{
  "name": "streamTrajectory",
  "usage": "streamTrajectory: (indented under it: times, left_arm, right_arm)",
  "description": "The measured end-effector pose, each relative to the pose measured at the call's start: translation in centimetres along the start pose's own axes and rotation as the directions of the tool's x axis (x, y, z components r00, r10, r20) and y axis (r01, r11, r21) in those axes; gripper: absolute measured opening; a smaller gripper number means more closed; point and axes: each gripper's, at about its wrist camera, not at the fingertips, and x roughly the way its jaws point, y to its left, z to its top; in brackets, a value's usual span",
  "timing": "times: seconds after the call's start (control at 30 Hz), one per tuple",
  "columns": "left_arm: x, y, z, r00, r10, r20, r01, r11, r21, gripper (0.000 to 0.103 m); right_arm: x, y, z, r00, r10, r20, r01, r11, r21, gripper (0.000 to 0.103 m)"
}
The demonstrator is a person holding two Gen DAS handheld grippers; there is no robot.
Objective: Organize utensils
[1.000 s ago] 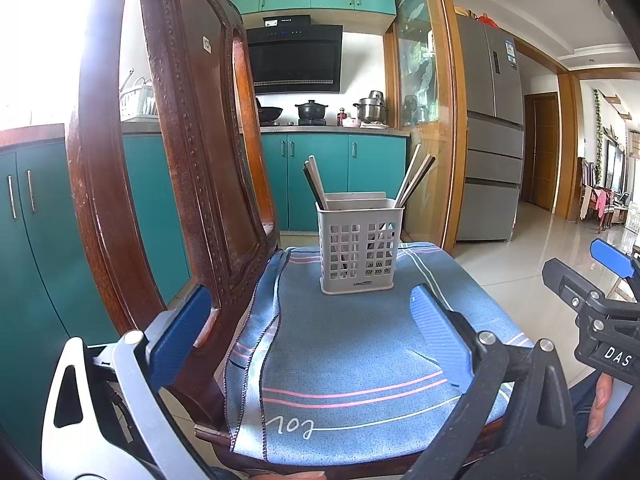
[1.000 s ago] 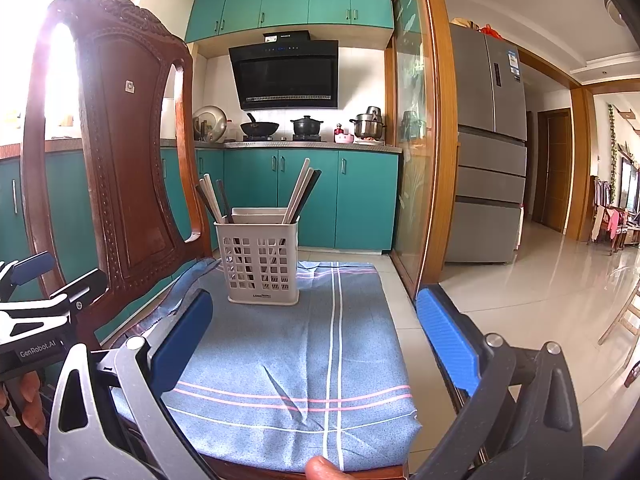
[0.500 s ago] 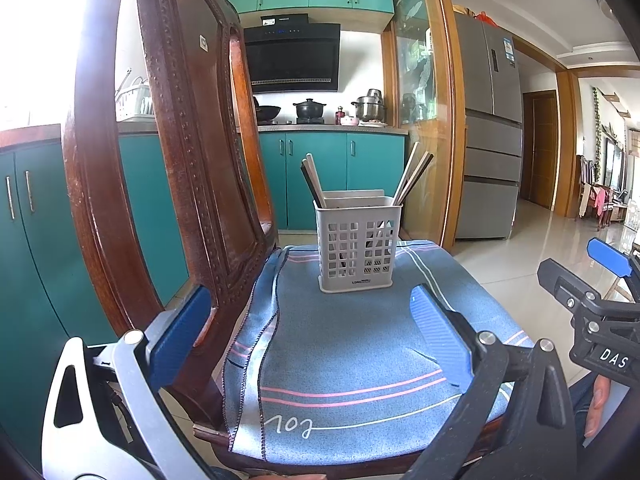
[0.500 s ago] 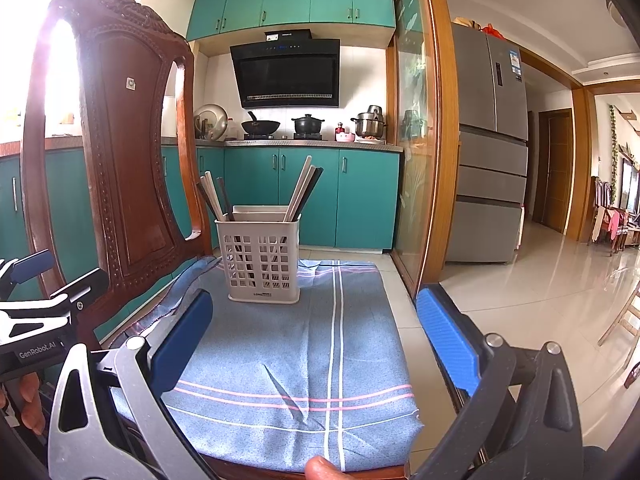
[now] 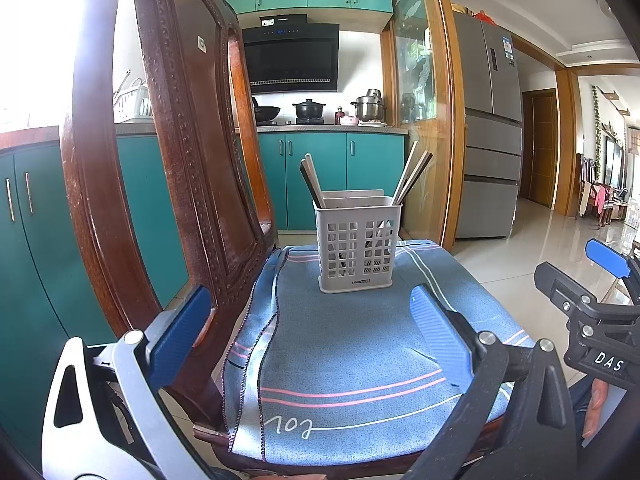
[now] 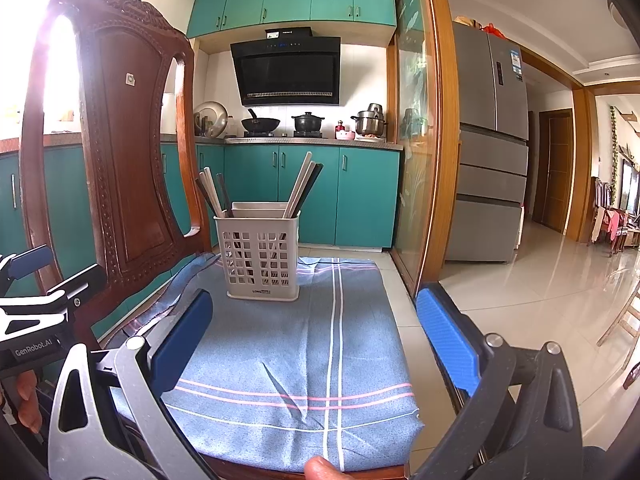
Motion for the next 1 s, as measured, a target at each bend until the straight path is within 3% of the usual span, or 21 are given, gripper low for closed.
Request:
streamTrajectory:
  times: [0.77,1.0]
  left_arm:
    - [0.3,0.0,0.2,1.0,-0.008,-0.007,0.008,1.0,-0.002,0.099]
    - [1.9,-0.7,-0.4,0.998,0.012,-0.064,-0.011,1.0,0.008,0.099]
  right_arm:
    - [0.6,-0.3,-0.5,1.0,0.001,-0.01,-0.001,1.0,-0.011,0.1]
    - [2.0,-1.1,-1.3,0.999,-0.009,-0.048,0.009,1.0,0.001,0.1]
